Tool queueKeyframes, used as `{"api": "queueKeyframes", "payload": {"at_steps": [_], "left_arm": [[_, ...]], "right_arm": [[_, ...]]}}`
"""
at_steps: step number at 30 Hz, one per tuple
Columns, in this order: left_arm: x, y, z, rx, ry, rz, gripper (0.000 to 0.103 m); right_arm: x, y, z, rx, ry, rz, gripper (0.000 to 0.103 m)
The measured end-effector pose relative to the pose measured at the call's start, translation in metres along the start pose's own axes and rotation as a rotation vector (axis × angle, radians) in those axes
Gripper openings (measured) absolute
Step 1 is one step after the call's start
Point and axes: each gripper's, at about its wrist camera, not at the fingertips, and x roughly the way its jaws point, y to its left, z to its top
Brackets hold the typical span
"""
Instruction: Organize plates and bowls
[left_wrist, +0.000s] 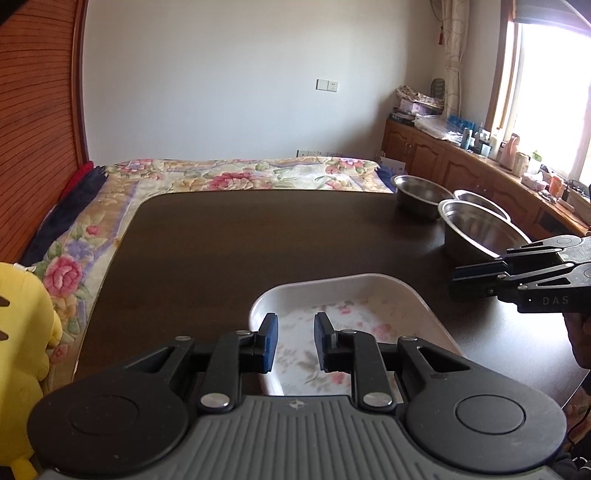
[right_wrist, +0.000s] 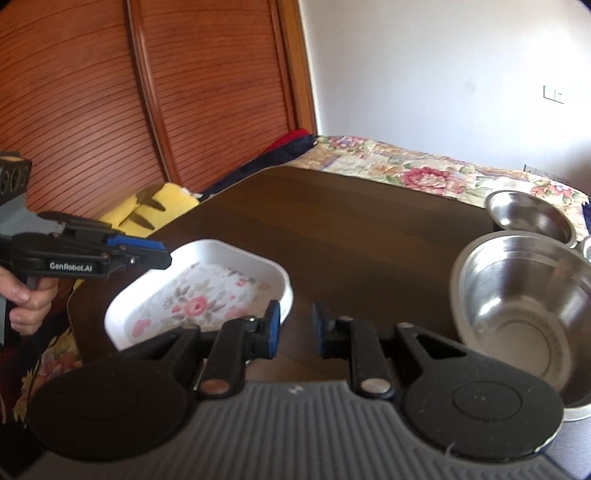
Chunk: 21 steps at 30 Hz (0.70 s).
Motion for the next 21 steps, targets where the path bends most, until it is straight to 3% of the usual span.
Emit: {"api": "queueKeyframes", "payload": {"at_steps": [21], "left_arm": [[0.032,-0.051,0.027,0.059,-0.013,-0.098,0.024]], "right_arm": [[-0.040,-0.065,-0.005,0.110,-0.144,-0.167,0.022]]}}
